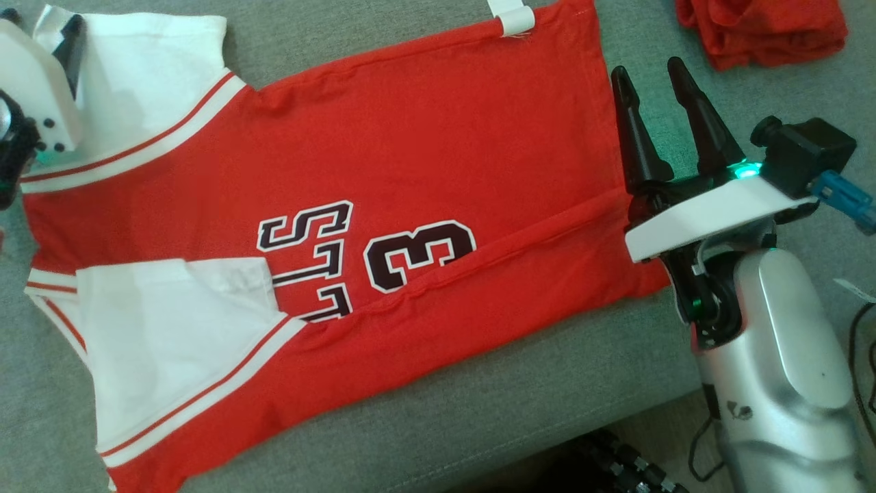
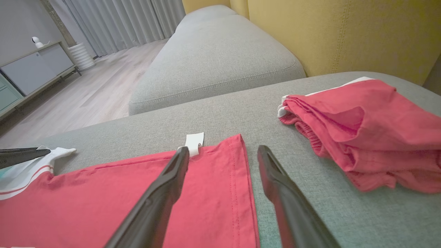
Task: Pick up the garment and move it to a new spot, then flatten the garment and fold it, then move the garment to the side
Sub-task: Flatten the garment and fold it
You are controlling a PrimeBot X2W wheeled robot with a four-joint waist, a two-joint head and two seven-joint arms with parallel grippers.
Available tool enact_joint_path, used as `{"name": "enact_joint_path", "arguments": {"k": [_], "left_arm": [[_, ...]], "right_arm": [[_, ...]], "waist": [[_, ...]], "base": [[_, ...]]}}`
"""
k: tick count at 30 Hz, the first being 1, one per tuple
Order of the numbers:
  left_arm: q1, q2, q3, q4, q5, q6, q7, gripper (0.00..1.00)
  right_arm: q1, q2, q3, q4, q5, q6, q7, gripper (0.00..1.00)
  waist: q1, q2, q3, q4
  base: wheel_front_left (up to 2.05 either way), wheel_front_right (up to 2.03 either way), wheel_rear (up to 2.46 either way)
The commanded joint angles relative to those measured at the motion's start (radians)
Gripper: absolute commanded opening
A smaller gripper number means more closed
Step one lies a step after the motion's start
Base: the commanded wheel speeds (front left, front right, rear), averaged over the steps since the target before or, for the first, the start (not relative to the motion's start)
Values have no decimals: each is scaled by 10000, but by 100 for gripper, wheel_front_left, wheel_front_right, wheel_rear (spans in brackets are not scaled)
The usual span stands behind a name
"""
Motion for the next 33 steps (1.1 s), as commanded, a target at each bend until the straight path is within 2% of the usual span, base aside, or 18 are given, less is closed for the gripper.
{"name": "enact_joint_path", "arguments": {"k": [1, 3, 4, 6, 7, 9, 16, 20, 29, 33], "left_arm": [[-76, 425, 101, -230, -61, -92, 257, 100], [3, 413, -36, -419, -219, -136, 552, 100], [24, 435, -106, -512, -266, -153, 668, 90], [74, 457, -253, -715, -336, -178, 836, 49], [101, 453, -309, -813, -382, -186, 887, 36], [142, 450, -411, -1007, -420, -200, 852, 0], [136, 320, -530, -1354, -279, -212, -47, 0], [29, 141, -575, -1580, -265, -221, -716, 0], [81, -631, -717, -2262, -465, -232, -2120, 0], [290, -913, -913, -2437, -628, -237, -2467, 0]], "right_arm": [[-168, -35, 197, -285, 64, 37, -97, 100], [-198, -35, 178, -262, 31, 37, -83, 100], [-221, -35, 165, -251, 2, 37, -70, 100], [-275, -35, 122, -235, -45, 37, -35, 100], [-306, -35, 105, -224, -71, 37, -16, 100], [-384, -35, 70, -177, -129, 37, 34, 100], [-937, -35, -25, 201, -561, 37, 497, 100], [-1532, -105, -134, 777, -1257, 37, 1337, 100], [-2822, -1134, -736, 2505, -2154, 37, 3313, 100], [-3132, -1348, -980, 3201, -2009, 37, 3905, 100]], "waist": [[0, 0, -5, 11], [0, 0, -19, 38], [0, 0, -24, 54], [0, 0, -49, 103], [0, 0, -69, 137], [0, 0, -121, 212], [0, 0, -427, 595], [0, 0, -639, 980], [0, 0, -708, 2147], [0, 0, -623, 2455]], "base": [[0, 0, 0], [0, 0, 0], [0, 0, 0], [0, 0, 0], [0, 0, 0], [0, 0, 0], [0, 0, 0], [0, 0, 0], [0, 0, 0], [0, 0, 0]]}}
